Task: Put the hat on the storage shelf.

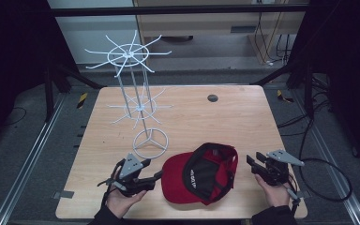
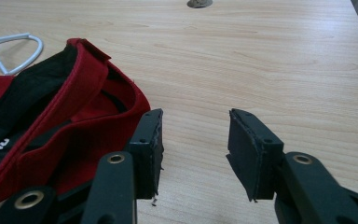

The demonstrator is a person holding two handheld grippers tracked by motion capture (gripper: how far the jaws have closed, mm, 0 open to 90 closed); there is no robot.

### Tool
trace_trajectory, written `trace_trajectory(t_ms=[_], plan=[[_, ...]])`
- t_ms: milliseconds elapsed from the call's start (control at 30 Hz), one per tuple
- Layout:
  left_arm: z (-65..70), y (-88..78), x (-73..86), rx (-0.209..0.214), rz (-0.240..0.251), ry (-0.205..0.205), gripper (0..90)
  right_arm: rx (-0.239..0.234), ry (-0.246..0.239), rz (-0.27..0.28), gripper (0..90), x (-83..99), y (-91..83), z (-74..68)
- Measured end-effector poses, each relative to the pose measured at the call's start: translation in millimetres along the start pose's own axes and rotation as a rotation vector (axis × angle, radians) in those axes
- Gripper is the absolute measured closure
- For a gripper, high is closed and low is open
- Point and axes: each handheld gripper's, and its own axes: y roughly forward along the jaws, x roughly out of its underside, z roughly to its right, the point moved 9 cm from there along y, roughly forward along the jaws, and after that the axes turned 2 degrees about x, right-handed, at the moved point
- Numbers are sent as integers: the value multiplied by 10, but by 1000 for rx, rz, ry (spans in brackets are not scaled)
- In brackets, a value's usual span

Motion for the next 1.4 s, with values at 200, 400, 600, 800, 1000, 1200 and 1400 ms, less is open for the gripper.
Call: trace_trajectory(t_ms=[200, 400, 600, 800, 1000, 1200, 1400], plan=[[282, 189, -15, 49, -57, 64, 352, 4, -6, -2, 548, 12, 4, 16], [474, 322, -9, 91, -97, 101, 357, 13, -14, 0, 551, 15, 10, 25], [683, 426, 28, 134, -136, 152, 358, 11, -10, -3, 552, 21, 11, 33], [857, 471, 11, 175, -148, 185, 363, 16, -16, -5, 551, 30, 20, 46], [986, 505, 3, 204, -167, 207, 356, 16, -17, -10, 550, 38, 20, 51], [1126, 563, 56, 230, -201, 236, 354, 17, -16, -17, 549, 50, 26, 58], [1211, 611, 156, 239, -239, 280, 374, 12, -18, -28, 549, 67, 37, 60]])
